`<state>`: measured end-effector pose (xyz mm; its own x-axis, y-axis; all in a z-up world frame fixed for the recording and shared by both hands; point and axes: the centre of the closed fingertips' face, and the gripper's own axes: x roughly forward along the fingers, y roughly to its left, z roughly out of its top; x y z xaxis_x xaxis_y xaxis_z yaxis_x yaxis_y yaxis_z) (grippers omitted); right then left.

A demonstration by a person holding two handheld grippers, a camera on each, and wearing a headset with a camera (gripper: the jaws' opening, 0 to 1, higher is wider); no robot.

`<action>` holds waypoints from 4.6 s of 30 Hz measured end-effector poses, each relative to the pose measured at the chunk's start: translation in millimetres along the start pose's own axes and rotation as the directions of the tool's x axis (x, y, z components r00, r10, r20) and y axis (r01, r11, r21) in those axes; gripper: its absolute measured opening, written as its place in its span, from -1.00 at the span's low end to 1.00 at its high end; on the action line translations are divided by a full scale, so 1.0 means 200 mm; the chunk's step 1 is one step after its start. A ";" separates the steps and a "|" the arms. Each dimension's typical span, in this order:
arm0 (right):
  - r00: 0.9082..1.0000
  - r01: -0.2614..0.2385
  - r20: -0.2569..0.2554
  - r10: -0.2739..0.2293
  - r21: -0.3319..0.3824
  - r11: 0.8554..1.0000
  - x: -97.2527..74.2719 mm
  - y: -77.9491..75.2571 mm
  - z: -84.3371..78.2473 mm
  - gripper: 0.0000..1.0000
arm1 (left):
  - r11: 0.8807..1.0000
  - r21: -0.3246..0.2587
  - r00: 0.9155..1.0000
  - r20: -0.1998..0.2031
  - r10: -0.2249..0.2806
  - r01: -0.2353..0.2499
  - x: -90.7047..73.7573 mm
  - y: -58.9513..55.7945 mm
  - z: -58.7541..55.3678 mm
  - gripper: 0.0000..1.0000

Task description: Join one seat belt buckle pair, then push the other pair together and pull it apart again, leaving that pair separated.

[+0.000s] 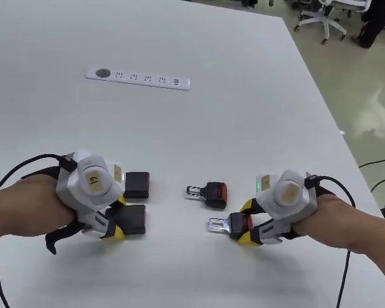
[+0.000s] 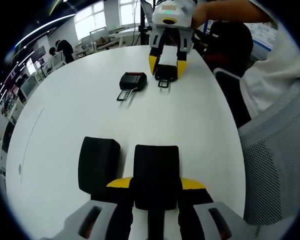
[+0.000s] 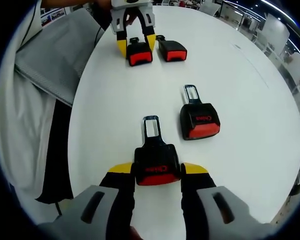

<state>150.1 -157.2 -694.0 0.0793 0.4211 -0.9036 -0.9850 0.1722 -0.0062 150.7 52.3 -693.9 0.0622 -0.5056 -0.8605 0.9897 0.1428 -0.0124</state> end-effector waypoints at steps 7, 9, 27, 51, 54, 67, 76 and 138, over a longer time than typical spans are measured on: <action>1.000 -0.010 0.027 0.010 -0.004 1.000 0.04 0.04 0.09 -0.32 | 1.000 0.014 1.000 0.005 -0.008 0.008 0.00 -0.01 0.01 -0.31; 0.999 -0.010 0.035 0.010 -0.007 1.000 0.05 0.07 0.13 -0.32 | 1.000 0.016 1.000 0.002 -0.010 0.009 0.00 -0.01 0.01 -0.31; 0.995 -0.003 0.102 0.004 -0.015 1.000 0.17 0.12 0.35 -0.32 | 1.000 0.019 1.000 0.000 -0.012 0.012 0.00 -0.02 0.02 -0.31; 0.995 0.012 0.095 -0.006 -0.056 0.998 0.25 0.11 0.56 -0.33 | 0.999 0.028 1.000 -0.011 -0.018 0.019 0.00 -0.02 0.02 -0.31; 0.995 0.016 0.097 -0.009 -0.078 0.997 0.26 0.12 0.58 -0.33 | 0.999 0.031 1.000 -0.015 -0.020 0.020 0.00 -0.02 0.02 -0.32; 0.990 -0.002 0.140 0.013 -0.074 0.997 0.29 0.12 0.63 -0.35 | 0.999 0.046 1.000 -0.003 -0.029 0.029 0.00 -0.02 0.01 -0.32; 0.988 -0.008 0.150 0.019 -0.073 0.997 0.30 0.12 0.65 -0.37 | 0.999 0.045 1.000 0.006 -0.029 0.029 0.00 -0.02 0.02 -0.32; 0.987 0.018 0.158 -0.003 -0.094 0.995 0.31 0.15 0.69 -0.40 | 0.999 0.021 1.000 0.001 -0.027 0.027 -0.01 0.00 -0.01 -0.35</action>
<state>147.3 -2.0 -691.2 0.1051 0.5559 -0.8246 -0.9935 0.0956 -0.0622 151.1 54.4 -693.8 0.0357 -0.5099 -0.8595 0.9935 0.1112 -0.0247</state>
